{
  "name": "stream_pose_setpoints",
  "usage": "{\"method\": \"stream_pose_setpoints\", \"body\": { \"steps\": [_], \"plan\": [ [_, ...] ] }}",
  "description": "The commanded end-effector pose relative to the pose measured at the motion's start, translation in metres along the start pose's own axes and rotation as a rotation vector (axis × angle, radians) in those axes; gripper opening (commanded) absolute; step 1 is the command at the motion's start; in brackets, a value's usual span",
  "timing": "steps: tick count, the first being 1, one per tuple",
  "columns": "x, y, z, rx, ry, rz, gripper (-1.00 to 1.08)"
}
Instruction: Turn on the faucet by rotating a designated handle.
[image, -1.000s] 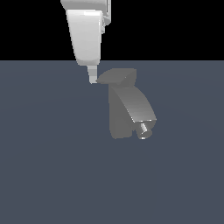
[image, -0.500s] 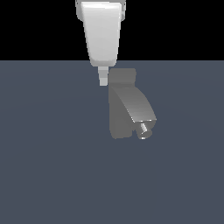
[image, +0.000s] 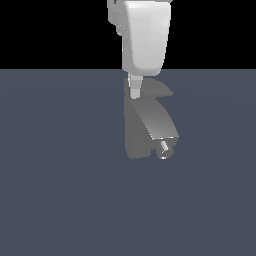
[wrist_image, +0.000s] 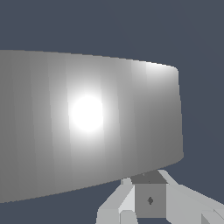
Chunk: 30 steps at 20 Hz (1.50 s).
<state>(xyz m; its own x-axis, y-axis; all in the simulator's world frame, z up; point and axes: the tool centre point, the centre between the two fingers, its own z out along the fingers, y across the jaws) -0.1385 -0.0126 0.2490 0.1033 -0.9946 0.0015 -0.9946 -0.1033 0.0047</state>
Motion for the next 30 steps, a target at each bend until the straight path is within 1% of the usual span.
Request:
{"method": "stream_pose_setpoints", "body": {
  "steps": [1,11,12,13,30],
  "plan": [
    [0.025,0.0,0.0,0.005,-0.002,0.024,-1.0],
    [0.082,0.005,0.0,0.005,-0.001,0.028,-1.0],
    [0.082,0.005,0.0,0.005,-0.001,0.028,-1.0],
    [0.067,0.002,0.0,0.004,-0.001,0.005,-1.0],
    [0.122,-0.038,0.0,0.004,-0.001,0.018,-1.0]
  ]
}}
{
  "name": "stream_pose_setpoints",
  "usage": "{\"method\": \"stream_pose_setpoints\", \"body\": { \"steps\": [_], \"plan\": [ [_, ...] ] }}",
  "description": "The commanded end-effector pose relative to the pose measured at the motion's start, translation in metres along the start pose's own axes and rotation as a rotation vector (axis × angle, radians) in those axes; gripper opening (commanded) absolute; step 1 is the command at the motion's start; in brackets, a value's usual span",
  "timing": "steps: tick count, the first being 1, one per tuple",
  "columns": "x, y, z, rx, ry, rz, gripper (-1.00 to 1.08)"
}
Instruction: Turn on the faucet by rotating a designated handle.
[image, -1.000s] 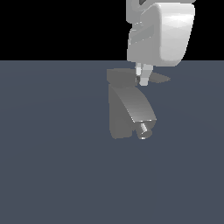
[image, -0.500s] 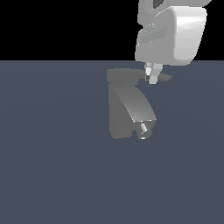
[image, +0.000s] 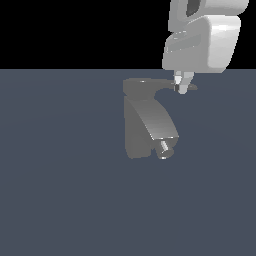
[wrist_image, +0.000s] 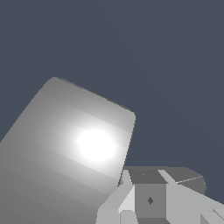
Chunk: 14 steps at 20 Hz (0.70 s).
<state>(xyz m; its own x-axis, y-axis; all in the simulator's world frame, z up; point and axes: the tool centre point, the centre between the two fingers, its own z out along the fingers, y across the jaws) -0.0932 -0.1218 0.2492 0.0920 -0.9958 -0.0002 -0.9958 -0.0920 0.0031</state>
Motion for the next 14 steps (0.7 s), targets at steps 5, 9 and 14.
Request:
{"method": "stream_pose_setpoints", "body": {
  "steps": [5,9,14],
  "plan": [
    [0.024,-0.016,0.0,0.003,0.001,0.01,-1.0],
    [0.036,-0.025,0.0,0.003,0.0,0.013,-1.0],
    [0.048,-0.034,0.0,0.003,0.0,0.016,-1.0]
  ]
}}
